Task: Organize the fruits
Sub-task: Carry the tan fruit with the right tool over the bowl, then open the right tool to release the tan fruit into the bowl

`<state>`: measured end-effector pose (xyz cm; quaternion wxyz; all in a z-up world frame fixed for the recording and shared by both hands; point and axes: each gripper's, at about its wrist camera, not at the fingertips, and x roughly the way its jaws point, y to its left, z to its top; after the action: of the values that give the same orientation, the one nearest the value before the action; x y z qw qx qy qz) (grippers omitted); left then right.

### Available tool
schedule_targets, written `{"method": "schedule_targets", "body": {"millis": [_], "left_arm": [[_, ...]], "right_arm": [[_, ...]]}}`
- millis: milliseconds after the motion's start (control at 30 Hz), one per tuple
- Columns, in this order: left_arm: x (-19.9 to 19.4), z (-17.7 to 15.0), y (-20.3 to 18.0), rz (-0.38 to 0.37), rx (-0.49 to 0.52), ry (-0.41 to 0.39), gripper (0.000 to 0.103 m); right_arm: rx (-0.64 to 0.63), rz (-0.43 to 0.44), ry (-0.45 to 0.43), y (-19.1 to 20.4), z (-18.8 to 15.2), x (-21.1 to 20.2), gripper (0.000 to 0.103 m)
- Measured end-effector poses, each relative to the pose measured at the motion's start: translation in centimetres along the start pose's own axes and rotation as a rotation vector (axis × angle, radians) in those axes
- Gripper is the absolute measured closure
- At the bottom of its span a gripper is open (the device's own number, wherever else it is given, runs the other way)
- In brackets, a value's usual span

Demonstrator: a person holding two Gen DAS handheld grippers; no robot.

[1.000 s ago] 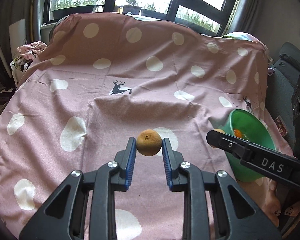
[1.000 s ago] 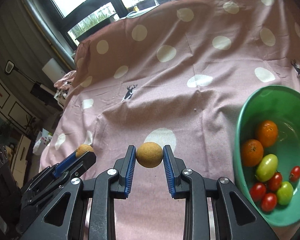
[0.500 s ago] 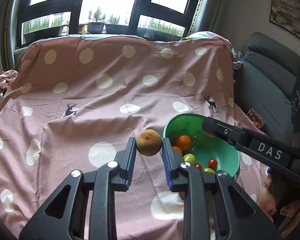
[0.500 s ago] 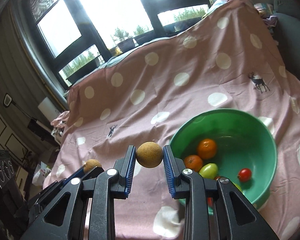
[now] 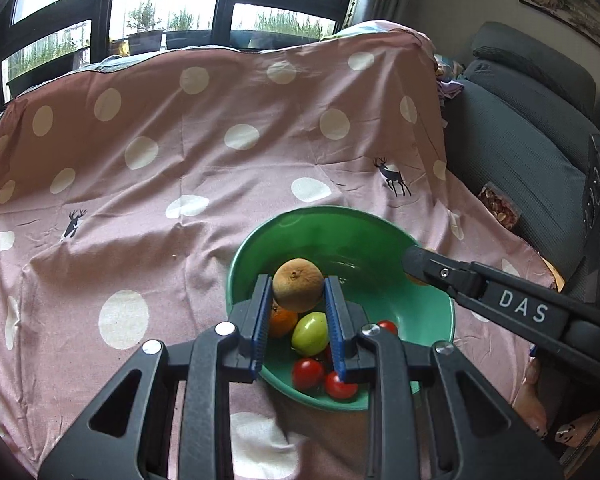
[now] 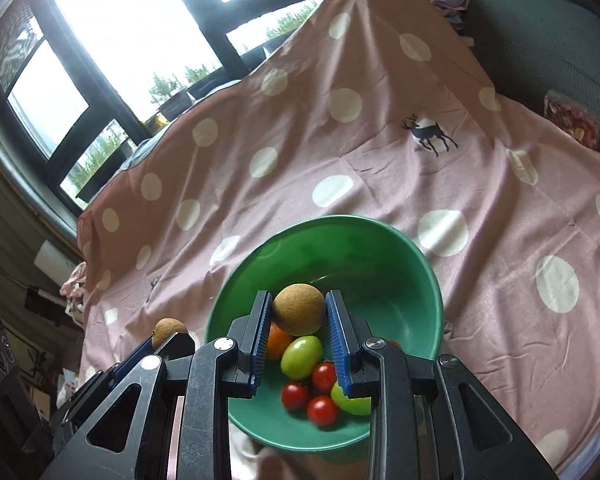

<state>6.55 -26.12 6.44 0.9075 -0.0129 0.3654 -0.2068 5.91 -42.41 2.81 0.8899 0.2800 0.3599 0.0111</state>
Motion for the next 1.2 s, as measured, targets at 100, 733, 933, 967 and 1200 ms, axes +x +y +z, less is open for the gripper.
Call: {"method": "schedule_targets", "body": {"millis": [100,733,933,967,1200], "left_arm": [[1.5,-0.3,-0.6,-0.025,0.019,0.045,0.077],[4.6,-1.7,-2.2,-0.015,0.041,0.167,0.073],[3.1,-1.2,-2.2,-0.010,0.026,0.116,0.022],[2.9,-1.1,-2.3,0.001,0.029,0.111,0.020],[2.0,-0.7,-1.8,0.031,0.014,0.112,0.015]], "right_arm": [[0.023,0.021,0.037,-1.0,0.1,0.8,0.073],[0.082,-0.064,0.102,-3.6,0.2,2.4,0.073],[0.084,-0.058,0.076,-3.7,0.4,1.5,0.040],[0.075,-0.072,0.066,-3.6,0.5,1.2,0.036],[0.056,-0.094,-0.002,-3.1,0.9,-0.7,0.029]]}}
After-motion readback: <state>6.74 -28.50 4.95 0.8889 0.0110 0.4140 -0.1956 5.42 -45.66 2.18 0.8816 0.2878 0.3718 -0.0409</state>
